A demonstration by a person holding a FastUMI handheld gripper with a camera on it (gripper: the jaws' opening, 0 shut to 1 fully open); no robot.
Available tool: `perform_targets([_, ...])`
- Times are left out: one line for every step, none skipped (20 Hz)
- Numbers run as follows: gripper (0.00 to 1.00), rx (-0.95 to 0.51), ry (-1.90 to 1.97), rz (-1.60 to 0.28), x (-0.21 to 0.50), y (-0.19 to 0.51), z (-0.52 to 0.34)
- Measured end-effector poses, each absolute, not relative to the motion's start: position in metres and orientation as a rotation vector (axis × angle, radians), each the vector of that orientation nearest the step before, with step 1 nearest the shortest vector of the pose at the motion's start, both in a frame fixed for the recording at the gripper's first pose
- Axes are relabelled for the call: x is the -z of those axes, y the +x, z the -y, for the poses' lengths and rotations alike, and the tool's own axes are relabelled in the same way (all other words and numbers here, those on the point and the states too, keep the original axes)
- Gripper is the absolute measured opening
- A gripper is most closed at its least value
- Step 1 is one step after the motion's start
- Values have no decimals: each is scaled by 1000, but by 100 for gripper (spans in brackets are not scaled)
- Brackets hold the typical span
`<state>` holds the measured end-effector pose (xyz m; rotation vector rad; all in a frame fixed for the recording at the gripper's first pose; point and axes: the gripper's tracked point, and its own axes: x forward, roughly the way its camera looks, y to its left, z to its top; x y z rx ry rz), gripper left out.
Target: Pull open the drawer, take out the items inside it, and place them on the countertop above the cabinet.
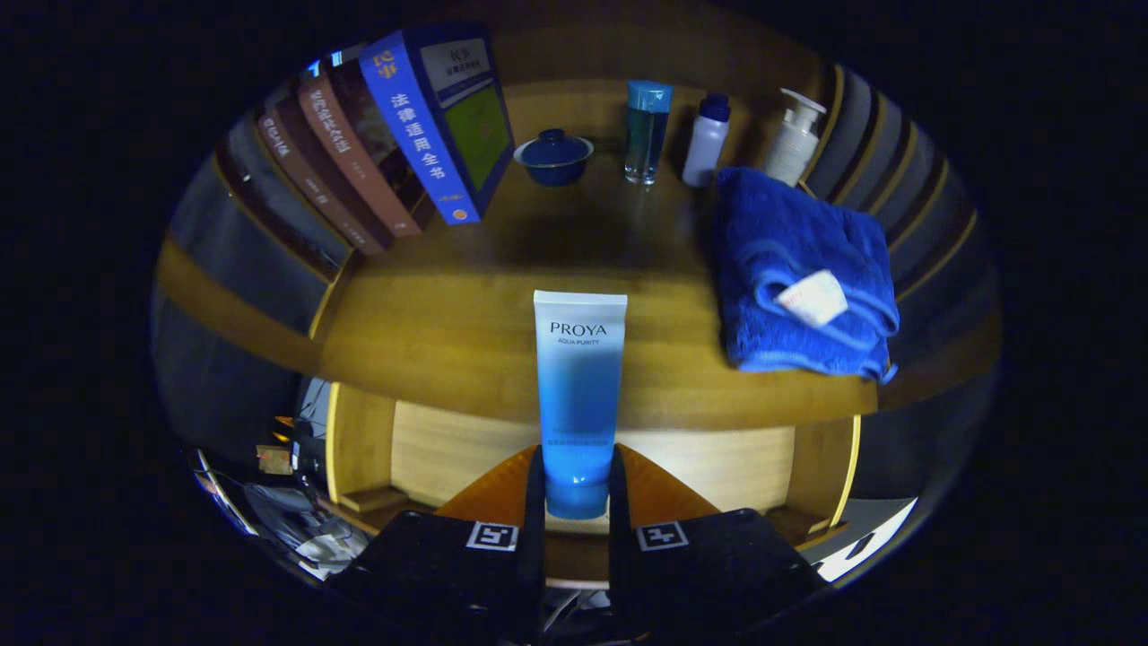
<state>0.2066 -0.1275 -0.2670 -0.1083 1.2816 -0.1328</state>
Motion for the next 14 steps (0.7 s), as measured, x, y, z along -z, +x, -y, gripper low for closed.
perform_targets([33,156,-115,-1290,272,215,131])
perform_targets([33,174,-118,-1299,278,220,133])
perform_targets([33,189,-118,-1303,283,226,136])
perform_targets([33,189,-116,-1310,287,231,137])
perform_targets([33,192,-109,-1295,289,243,138])
perform_targets([33,194,-130,-1300,287,246,141])
perform_targets([33,201,-151,-1303,287,249,145])
perform_targets([33,209,-155,-1297,288,254,146])
perform_targets([36,209,-148,-1294,290,259,146])
perform_targets([37,204,-136,-1292,290,260,144])
perform_targets([41,200,-129,-1291,290,261,143])
perform_targets([43,192,-129,-1280,290,264,143])
perform_targets([52,180,-132,-1271,289,265,141])
perform_targets([61,169,-139,-1259,288,266,141])
